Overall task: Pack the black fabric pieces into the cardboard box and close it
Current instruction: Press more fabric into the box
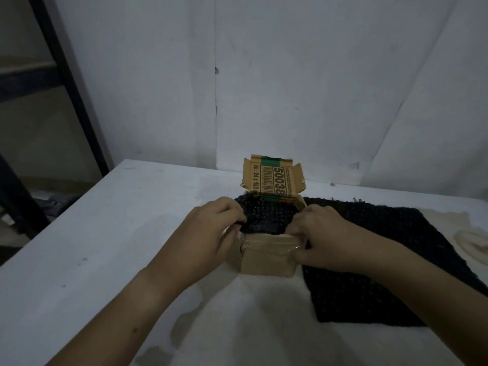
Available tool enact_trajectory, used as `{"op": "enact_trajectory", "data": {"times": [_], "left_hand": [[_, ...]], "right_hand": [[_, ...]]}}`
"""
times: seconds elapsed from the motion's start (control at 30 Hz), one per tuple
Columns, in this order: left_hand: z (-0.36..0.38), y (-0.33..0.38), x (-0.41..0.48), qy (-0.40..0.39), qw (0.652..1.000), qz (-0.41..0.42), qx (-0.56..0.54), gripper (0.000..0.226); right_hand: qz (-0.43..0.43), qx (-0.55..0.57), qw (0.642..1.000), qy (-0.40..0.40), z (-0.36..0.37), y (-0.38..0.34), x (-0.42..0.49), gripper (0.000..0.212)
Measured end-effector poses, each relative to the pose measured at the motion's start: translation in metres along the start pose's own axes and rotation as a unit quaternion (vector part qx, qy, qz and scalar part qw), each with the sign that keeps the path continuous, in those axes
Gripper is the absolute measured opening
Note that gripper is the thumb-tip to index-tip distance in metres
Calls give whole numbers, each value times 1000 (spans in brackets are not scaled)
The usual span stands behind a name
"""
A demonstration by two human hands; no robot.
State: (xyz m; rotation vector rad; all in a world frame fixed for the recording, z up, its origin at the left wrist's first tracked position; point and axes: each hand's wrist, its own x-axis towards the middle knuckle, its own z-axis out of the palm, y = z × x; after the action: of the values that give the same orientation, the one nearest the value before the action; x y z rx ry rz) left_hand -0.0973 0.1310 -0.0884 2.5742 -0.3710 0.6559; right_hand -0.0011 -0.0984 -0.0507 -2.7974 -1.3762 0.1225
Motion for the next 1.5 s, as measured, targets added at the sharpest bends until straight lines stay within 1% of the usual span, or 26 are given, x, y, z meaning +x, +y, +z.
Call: {"op": "enact_trajectory", "data": {"times": [0.07, 0.1, 0.13, 0.2, 0.3, 0.37, 0.43, 0.5, 0.57, 0.6, 0.67, 0.7, 0.77, 0.8, 0.87, 0.93, 1.0, 1.03, 1.13, 1.2, 1.23, 1.27, 1.3, 1.33, 1.4, 1.5], "left_hand": [[0, 1, 3, 6, 1000, -2, 11, 15], [0, 3, 5, 12, 1000, -3, 18, 15], [1, 4, 7, 19, 1000, -7, 24, 15], [0, 7, 11, 30, 999, -15, 19, 16], [-1, 9, 17, 31, 999, -40, -16, 17], [-1, 11, 19, 23, 998, -55, -32, 12], [-1, 12, 20, 21, 997, -68, -43, 4], [1, 12, 22, 19, 995, -84, -53, 13], [1, 11, 28, 5, 993, -103, -63, 10], [0, 12, 33, -11, 990, -119, -73, 20], [-2, 11, 46, -60, 978, -176, -93, 39], [-4, 11, 55, -101, 968, -216, -79, 42], [-11, 14, 73, -204, 936, -286, -20, 41], [-13, 16, 80, -250, 921, -298, 9, 40], [-8, 19, 93, -313, 903, -284, 74, 42], [0, 24, 101, -352, 889, -258, 141, 45], [3, 28, 106, -385, 873, -242, 177, 46], [1, 29, 107, -399, 867, -238, 182, 45], [-5, 29, 108, -421, 861, -224, 179, 31], [-5, 29, 104, -427, 861, -230, 154, 34], [-4, 28, 103, -423, 862, -240, 140, 36], [-5, 28, 101, -419, 864, -247, 130, 37], [-5, 27, 101, -415, 865, -254, 122, 37], [-6, 25, 101, -413, 865, -261, 117, 36], [-5, 23, 103, -416, 860, -264, 132, 33], [-3, 23, 109, -438, 844, -249, 182, 30]], "right_hand": [[-12, 57, 995, 84, -6, -2, -3, 24], [-10, 91, 989, 113, -8, -5, -3, 26], [-10, 111, 986, 123, -9, -10, -2, 26], [-11, 105, 989, 102, -7, -17, 0, 27], [-1, 53, 998, 45, -3, -22, 7, 26], [11, 16, 1000, 9, 1, -25, 13, 23], [21, -15, 1000, -1, 9, -29, 18, 18], [26, -22, 999, 3, 15, -32, 21, 9], [27, -14, 1000, 7, 18, -30, 20, 6], [26, -8, 1000, 5, 19, -28, 19, 8], [19, 11, 1000, -4, 18, -24, 16, 20], [11, 22, 1000, -3, 17, -22, 14, 24], [1, 59, 998, 4, 13, -20, 9, 28], [-1, 85, 996, 9, 12, -18, 7, 30], [0, 126, 992, 14, 11, -15, 5, 33], [3, 144, 989, 22, 11, -13, 4, 33], [0, 145, 989, 28, 12, -12, 4, 32], [-3, 139, 990, 28, 12, -12, 3, 31], [-2, 153, 988, 19, 10, -11, 2, 31], [10, 192, 981, 31, 7, -8, 2, 30], [16, 194, 979, 53, 5, -5, 3, 33], [17, 168, 982, 79, 3, -2, 6, 41], [16, 123, 988, 94, 1, 2, 11, 54], [16, 79, 993, 90, 0, 4, 16, 68], [26, 28, 999, 39, -4, 6, 29, 89], [21, 3, 1000, -19, -10, 7, 47, 104]]}}
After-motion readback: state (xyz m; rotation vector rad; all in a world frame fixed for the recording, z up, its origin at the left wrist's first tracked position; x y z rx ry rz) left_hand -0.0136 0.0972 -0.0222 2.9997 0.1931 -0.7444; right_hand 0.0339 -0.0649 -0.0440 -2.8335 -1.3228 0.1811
